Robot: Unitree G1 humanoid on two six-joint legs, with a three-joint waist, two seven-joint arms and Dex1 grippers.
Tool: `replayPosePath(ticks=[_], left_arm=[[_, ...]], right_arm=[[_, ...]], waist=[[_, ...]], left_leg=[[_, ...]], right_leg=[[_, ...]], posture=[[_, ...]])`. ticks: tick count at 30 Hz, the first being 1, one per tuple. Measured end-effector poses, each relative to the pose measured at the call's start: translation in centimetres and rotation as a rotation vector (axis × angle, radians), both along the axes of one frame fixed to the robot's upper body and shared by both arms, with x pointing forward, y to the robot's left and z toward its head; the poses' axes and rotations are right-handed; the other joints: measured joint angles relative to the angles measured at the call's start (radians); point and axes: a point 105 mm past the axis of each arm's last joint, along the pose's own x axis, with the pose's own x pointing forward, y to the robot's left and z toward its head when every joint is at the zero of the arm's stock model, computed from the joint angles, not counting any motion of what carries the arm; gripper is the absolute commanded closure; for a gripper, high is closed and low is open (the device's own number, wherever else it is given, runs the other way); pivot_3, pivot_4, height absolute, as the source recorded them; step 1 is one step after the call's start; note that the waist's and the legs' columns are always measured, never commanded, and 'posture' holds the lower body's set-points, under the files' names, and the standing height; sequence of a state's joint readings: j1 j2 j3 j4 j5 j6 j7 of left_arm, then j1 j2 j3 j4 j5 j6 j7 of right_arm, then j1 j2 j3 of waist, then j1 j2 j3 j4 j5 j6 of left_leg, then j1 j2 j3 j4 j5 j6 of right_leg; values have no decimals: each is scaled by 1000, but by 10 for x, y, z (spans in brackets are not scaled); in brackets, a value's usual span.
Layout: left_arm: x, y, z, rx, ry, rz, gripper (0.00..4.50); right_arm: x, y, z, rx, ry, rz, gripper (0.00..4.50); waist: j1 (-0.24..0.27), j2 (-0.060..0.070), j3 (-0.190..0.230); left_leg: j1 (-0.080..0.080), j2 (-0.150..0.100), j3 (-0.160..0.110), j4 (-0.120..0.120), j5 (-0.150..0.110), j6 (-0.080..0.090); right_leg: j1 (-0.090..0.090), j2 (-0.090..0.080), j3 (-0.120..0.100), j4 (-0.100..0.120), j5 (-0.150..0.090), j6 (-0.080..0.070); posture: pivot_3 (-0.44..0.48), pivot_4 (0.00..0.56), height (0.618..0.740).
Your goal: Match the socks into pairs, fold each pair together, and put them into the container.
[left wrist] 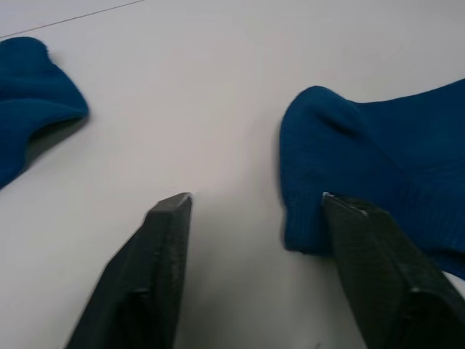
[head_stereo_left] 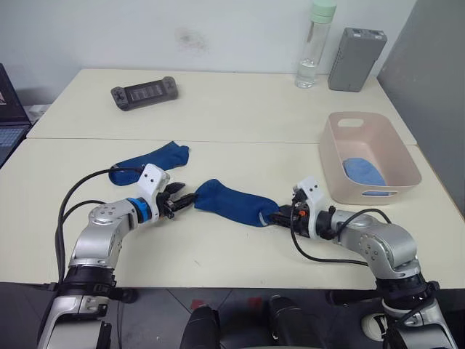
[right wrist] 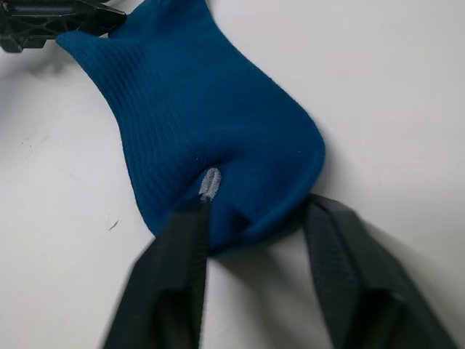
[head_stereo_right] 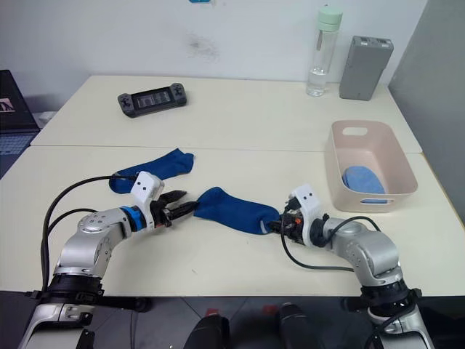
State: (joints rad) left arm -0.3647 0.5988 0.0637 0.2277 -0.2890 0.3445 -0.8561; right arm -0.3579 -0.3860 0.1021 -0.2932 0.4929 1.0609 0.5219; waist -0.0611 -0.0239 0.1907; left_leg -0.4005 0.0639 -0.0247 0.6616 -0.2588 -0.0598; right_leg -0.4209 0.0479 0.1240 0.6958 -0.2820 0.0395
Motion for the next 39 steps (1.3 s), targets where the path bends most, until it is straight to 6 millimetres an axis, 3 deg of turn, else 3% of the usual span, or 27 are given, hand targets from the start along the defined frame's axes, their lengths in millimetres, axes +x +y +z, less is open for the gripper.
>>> replayPosePath(ticks=[3,6,12,19,25,28,33,36,39], left_arm=[[-4,-3,0,-5,9,-20,3572],[-11,-5,-3,-11,22,-23,4483],[-27,-17,-2,-94,53,-14,4483],[-66,-22,9,-219,114,6,4483],[-69,-12,17,-218,69,77,4483],[-67,-7,20,-179,24,87,3924],[-66,-5,20,-97,-12,27,2288],[-60,-14,17,-72,-27,-32,1342],[-59,-27,14,93,-95,-172,367]], right_arm=[[3,-1,1,1,-2,-2,4474],[6,-4,2,-3,-11,1,4500],[11,-9,12,-15,-36,33,4500],[11,-14,24,-32,-66,96,4500],[16,-22,25,-43,-57,92,4500],[17,-23,23,-45,-52,88,4500],[18,-24,23,-47,-55,85,4500],[18,-23,22,-45,-55,82,4500],[18,-23,22,-45,-56,81,4500]], waist=[[0,0,0],[-1,0,0],[0,0,0],[-7,0,0],[-11,0,0],[-12,0,0],[-16,0,0],[-15,0,0],[-17,0,0]], left_leg=[[0,0,0,0,0,0],[0,0,0,0,0,0],[0,0,0,0,0,0],[0,0,0,0,0,0],[1,0,0,0,0,0],[0,0,0,0,0,0],[1,0,0,-1,0,0],[0,0,0,-1,0,0],[0,0,1,-2,0,0]], right_leg=[[0,0,0,0,0,0],[0,0,0,0,0,0],[0,0,0,0,0,0],[0,0,0,0,0,0],[0,0,0,-1,0,0],[0,0,0,-1,0,0],[0,0,1,-1,0,0],[0,0,0,-1,0,0],[0,0,1,-2,0,0]], posture=[[0,150,740],[0,150,740],[0,150,740],[0,150,740],[0,150,740],[0,150,740],[0,150,740],[0,150,740],[0,150,740]])
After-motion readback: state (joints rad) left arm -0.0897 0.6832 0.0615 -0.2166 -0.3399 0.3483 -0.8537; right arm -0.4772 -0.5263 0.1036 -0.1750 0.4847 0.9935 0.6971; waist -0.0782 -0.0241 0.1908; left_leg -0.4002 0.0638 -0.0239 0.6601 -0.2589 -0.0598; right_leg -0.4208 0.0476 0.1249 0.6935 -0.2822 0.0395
